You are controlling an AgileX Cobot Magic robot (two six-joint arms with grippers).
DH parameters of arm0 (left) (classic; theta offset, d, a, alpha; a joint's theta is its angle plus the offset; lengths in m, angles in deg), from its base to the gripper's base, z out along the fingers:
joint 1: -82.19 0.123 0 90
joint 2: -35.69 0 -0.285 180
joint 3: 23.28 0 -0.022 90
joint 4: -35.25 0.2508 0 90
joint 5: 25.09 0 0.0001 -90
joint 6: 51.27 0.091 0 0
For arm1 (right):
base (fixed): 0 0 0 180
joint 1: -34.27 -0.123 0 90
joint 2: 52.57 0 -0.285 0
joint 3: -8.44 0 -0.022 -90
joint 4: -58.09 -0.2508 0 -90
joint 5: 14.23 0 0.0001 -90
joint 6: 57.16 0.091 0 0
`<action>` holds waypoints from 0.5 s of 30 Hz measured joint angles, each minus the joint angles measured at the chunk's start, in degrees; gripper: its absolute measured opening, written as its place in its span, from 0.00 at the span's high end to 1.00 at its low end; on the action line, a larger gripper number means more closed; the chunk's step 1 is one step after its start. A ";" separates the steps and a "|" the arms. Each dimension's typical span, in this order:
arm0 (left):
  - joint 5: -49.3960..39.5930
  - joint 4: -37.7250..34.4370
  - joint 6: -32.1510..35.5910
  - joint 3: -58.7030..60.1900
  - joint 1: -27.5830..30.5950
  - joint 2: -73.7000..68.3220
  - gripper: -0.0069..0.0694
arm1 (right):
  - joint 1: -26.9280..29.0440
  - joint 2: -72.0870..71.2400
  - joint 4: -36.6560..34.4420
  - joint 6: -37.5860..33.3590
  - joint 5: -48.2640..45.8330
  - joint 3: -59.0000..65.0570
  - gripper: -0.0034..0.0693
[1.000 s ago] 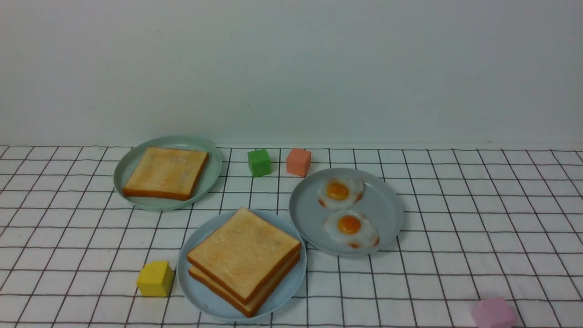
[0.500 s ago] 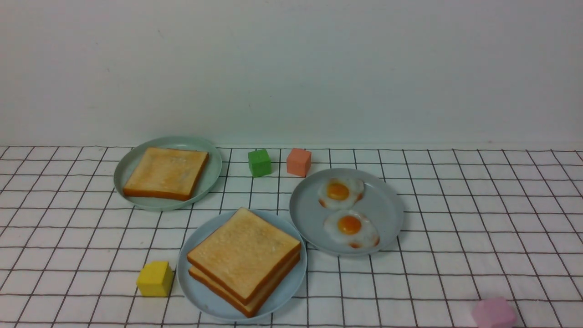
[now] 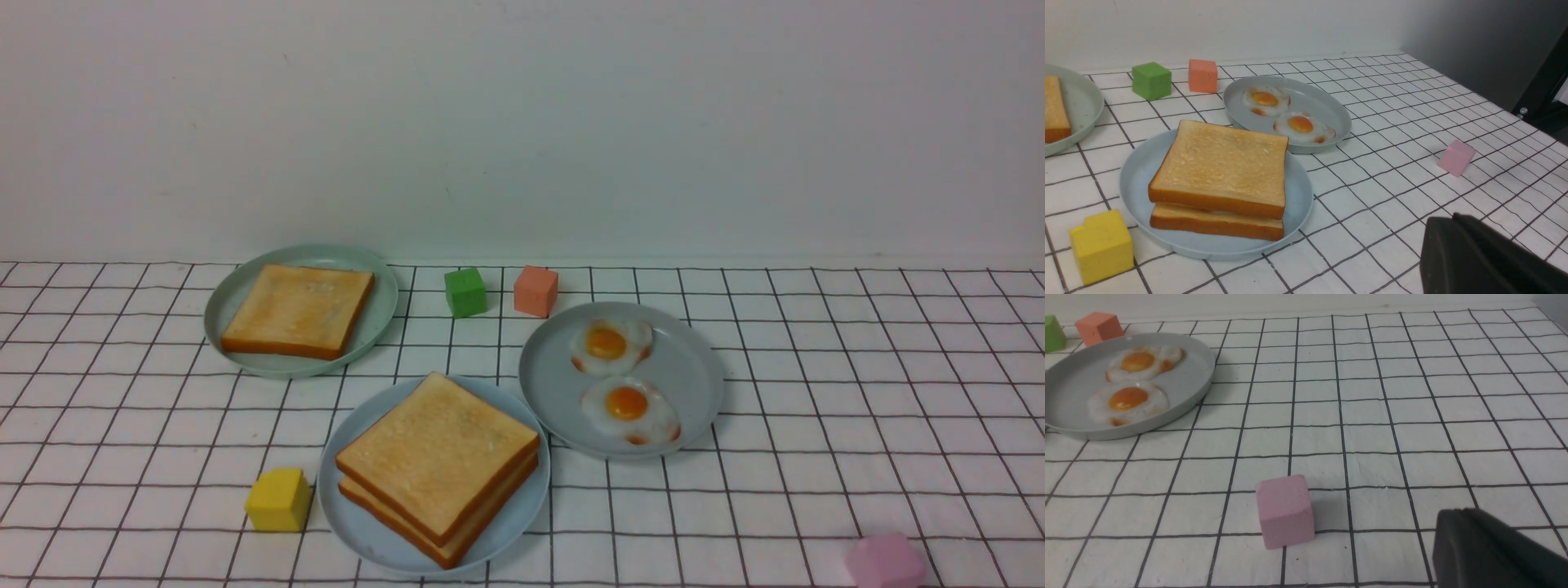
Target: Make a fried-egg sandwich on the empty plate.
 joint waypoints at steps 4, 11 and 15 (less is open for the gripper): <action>1.59 2.35 -0.32 0.42 2.56 0.31 0.89 | 0.00 0.00 0.00 0.00 0.00 0.00 0.96; 2.11 5.70 -3.40 0.72 22.71 6.15 0.89 | 0.00 0.00 0.00 0.00 0.00 0.00 0.96; -3.18 5.93 -3.96 3.39 33.44 6.65 0.89 | 0.00 -0.05 0.00 0.00 -0.01 0.00 0.96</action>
